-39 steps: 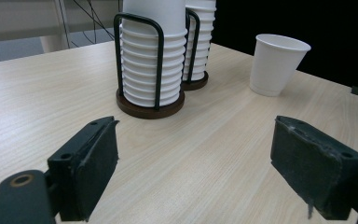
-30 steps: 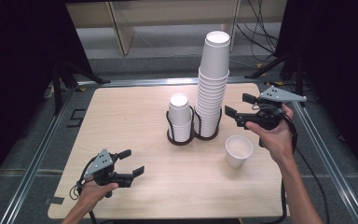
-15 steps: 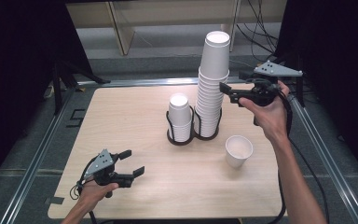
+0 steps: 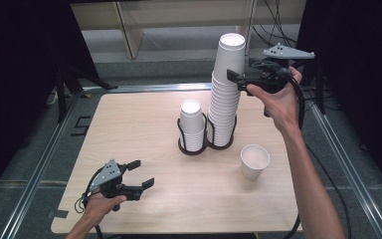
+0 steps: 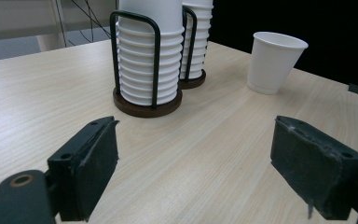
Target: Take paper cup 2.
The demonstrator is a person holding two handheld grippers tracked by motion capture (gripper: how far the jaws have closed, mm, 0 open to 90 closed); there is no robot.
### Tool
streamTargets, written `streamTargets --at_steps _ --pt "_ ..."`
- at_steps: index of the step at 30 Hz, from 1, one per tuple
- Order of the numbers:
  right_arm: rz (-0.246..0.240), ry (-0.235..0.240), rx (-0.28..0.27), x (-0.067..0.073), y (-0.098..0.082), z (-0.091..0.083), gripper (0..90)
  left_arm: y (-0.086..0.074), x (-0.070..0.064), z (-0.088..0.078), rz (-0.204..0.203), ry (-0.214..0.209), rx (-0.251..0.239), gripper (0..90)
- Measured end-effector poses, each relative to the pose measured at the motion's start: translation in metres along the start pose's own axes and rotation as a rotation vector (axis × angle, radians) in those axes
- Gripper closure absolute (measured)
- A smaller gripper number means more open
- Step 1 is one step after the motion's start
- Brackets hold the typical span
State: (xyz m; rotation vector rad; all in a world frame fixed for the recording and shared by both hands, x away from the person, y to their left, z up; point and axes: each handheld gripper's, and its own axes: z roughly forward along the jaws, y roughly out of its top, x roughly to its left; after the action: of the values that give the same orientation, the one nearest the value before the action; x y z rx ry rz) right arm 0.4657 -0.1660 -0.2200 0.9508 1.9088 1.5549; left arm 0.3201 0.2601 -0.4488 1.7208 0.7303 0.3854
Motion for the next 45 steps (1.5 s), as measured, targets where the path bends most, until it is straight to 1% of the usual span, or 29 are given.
streamTargets --at_steps 1,2,3,5,6,7,9,11,12,13,14,15,19,20,22,24,25,31,32,35,36,37,39,42,44,45 --pt "-0.011 -0.005 -0.007 -0.001 0.002 0.002 15.2 0.0 0.0 0.0 0.0 0.0 0.0 14.6" --pt "-0.005 -0.003 0.0 0.0 0.003 0.004 15.2 0.0 0.0 0.0 0.0 0.0 0.0 14.5" --pt "-0.005 -0.003 0.0 0.0 0.003 0.004 15.2 0.0 0.0 0.0 0.0 0.0 -0.001 14.5" --pt "-0.011 -0.011 0.002 -0.001 0.007 0.009 15.2 0.0 0.0 0.0 0.0 -0.001 -0.004 14.5" --pt "0.007 -0.01 0.007 -0.001 0.008 0.011 15.2 0.0 0.0 -0.001 0.001 -0.002 -0.004 14.5" --pt "0.001 -0.008 -0.001 -0.001 0.008 0.012 15.2 0.0 0.0 0.0 0.0 -0.003 -0.005 14.5" --pt "-0.005 -0.012 0.001 -0.001 0.01 0.016 15.2 0.0 0.0 -0.001 0.001 -0.003 -0.001 14.6" --pt "0.008 -0.014 0.01 -0.001 0.01 0.019 15.2 0.0 0.0 0.0 0.002 -0.003 -0.001 14.6" --pt "-0.001 -0.02 0.008 -0.003 0.01 0.021 15.2 0.0 0.0 0.0 0.002 -0.002 -0.001 14.6" --pt "0.01 -0.024 0.014 -0.003 0.01 0.023 15.2 0.0 0.0 -0.001 0.002 -0.002 -0.001 14.6" --pt "0.011 -0.023 0.013 -0.004 0.011 0.024 15.2 0.0 0.0 0.001 -0.002 -0.016 -0.022 14.5" --pt "0.005 -0.032 0.009 -0.005 0.011 0.026 15.2 0.0 0.0 0.001 -0.002 -0.015 -0.023 14.5" --pt "0.013 -0.025 0.015 -0.005 0.013 0.029 15.2 0.0 0.0 0.0 0.0 -0.011 -0.016 14.6" --pt "0.007 -0.025 0.011 -0.004 0.014 0.031 15.2 0.0 0.0 0.001 -0.001 -0.015 -0.02 14.6" --pt "0.018 -0.027 0.015 -0.004 0.014 0.033 15.2 0.0 0.0 0.001 -0.004 -0.016 -0.024 14.5" --pt "0.011 -0.026 0.017 -0.004 0.015 0.034 15.2 0.0 0.0 0.001 -0.002 -0.016 -0.024 14.6" --pt "0.027 -0.024 0.025 -0.004 0.015 0.037 15.2 0.0 0.0 0.001 -0.002 -0.014 -0.022 14.6" --pt "0.012 -0.029 0.024 -0.004 0.014 0.043 15.5 0.0 0.0 0.0 -0.002 -0.015 -0.021 14.6" --pt "0.017 -0.025 0.031 -0.004 0.014 0.043 15.6 0.0 0.0 0.0 -0.002 -0.016 -0.022 14.6" --pt "0.007 -0.026 0.031 -0.005 0.014 0.044 16.0 0.0 0.0 0.0 -0.002 -0.017 -0.022 14.6" --pt "0.018 -0.018 0.037 -0.005 0.014 0.044 16.6 0.0 0.0 0.0 -0.002 -0.017 -0.022 14.5" --pt "0.012 -0.02 0.036 -0.005 0.015 0.044 16.9 0.0 0.0 0.0 -0.002 -0.016 -0.021 14.6" --pt "0.016 -0.015 0.032 -0.004 0.016 0.044 17.6 0.0 0.0 0.001 -0.002 -0.019 -0.024 14.5" --pt "0.002 -0.021 0.024 -0.004 0.018 0.042 18.2 0.0 0.0 0.0 -0.001 -0.015 -0.02 14.6" --pt "0.016 -0.017 0.017 -0.003 0.022 0.04 18.4 0.0 0.0 0.001 -0.002 -0.017 -0.021 14.6" --pt "0.006 -0.018 0.012 -0.004 0.024 0.039 18.5 0.0 0.0 0.001 -0.002 -0.02 -0.025 14.6"
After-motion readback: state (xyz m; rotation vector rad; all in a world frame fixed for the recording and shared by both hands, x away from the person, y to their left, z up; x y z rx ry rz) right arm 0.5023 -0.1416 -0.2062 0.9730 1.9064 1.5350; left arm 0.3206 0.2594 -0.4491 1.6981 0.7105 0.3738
